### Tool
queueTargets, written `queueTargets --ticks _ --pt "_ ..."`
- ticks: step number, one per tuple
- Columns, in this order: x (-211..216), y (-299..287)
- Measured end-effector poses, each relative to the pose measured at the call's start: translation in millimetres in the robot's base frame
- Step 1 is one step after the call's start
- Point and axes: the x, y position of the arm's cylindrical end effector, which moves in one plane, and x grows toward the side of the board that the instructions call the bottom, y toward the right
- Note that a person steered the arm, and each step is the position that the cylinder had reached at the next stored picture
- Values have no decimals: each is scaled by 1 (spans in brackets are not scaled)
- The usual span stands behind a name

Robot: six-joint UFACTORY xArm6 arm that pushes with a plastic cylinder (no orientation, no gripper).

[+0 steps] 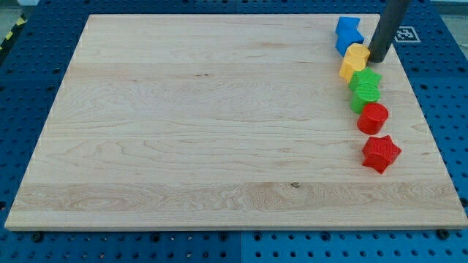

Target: Slide the green circle and the red circle down a bit

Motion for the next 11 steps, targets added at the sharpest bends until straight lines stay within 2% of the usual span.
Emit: queueTargets --ticks 5,9,10,11 --pt "118 -3" --pt "240 -3" --pt "263 -3" --pt "263 -30"
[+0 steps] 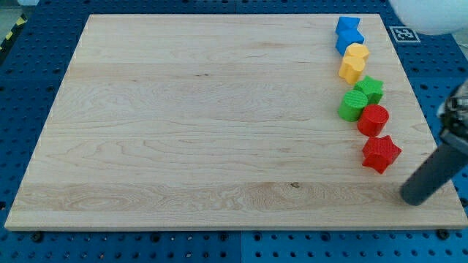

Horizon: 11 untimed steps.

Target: Slide the green circle and the red circle down a bit

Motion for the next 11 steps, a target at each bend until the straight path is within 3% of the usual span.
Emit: queueTargets --ticks 2,3,4,5,11 --pt "-27 -99" --pt "-68 -113" --pt "-112 -105" --pt "-126 -86" --pt "-176 -72"
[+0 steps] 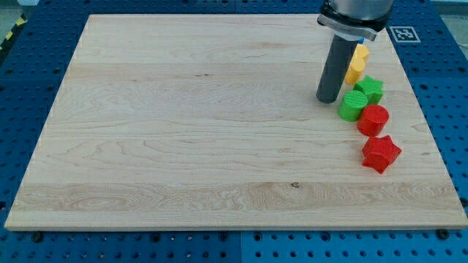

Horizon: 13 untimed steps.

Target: Slide the green circle and the red circle down a bit

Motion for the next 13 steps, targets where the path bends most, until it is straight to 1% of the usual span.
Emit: queueTargets --ticks 3,6,8,13 --pt "0 7" --pt "12 15" --pt "19 -15" --pt "33 19"
